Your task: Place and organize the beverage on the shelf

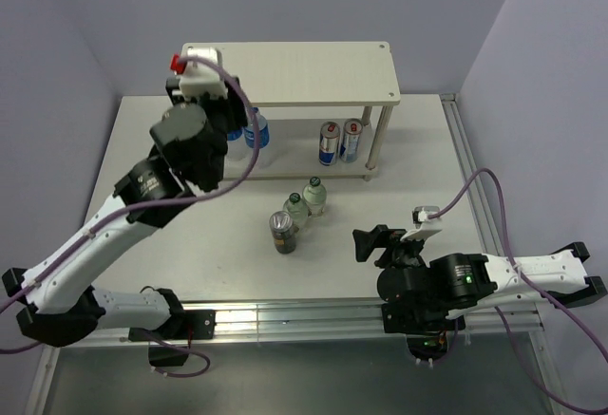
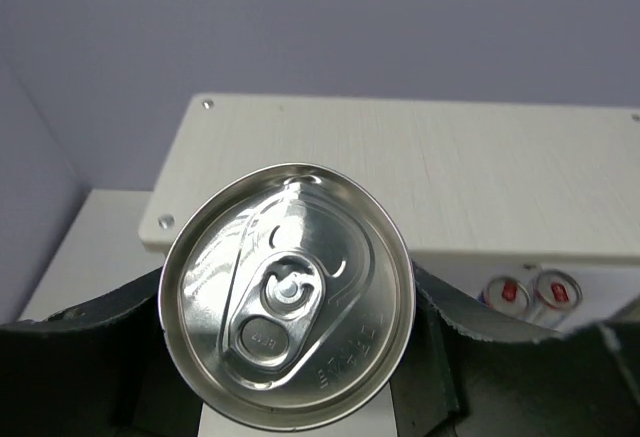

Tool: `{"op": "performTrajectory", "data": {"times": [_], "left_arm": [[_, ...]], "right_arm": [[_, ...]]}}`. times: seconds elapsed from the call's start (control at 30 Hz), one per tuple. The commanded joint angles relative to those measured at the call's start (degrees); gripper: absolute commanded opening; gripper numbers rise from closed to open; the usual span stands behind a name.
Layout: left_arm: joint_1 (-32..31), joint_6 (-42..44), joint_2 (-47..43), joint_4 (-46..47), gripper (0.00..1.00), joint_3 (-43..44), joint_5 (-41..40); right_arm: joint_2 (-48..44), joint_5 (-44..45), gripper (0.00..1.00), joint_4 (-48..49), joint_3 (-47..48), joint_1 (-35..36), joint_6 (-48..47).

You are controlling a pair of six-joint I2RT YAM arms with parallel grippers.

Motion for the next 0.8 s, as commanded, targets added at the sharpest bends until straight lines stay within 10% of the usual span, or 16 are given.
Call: {"op": "performTrajectory", "data": {"times": [0.0, 0.37, 0.77], "left_arm": [[5.67, 8.18, 5.52, 1.28, 0.0, 13.12, 8.31], [26.07, 2.82, 24.06, -14.02, 0.0, 36.79, 29.12], [34.25, -4.84, 28.64, -18.6, 0.0, 39.63, 37.33]], "right_arm": [[-0.84, 2.11, 0.98, 1.95, -0.62, 0.35, -0.01], [0.04, 2.2, 0.98, 1.16, -0.18, 0.43, 0.69], [0.12, 2.2, 0.97, 1.07, -0.18, 0.52, 0.87]]}}
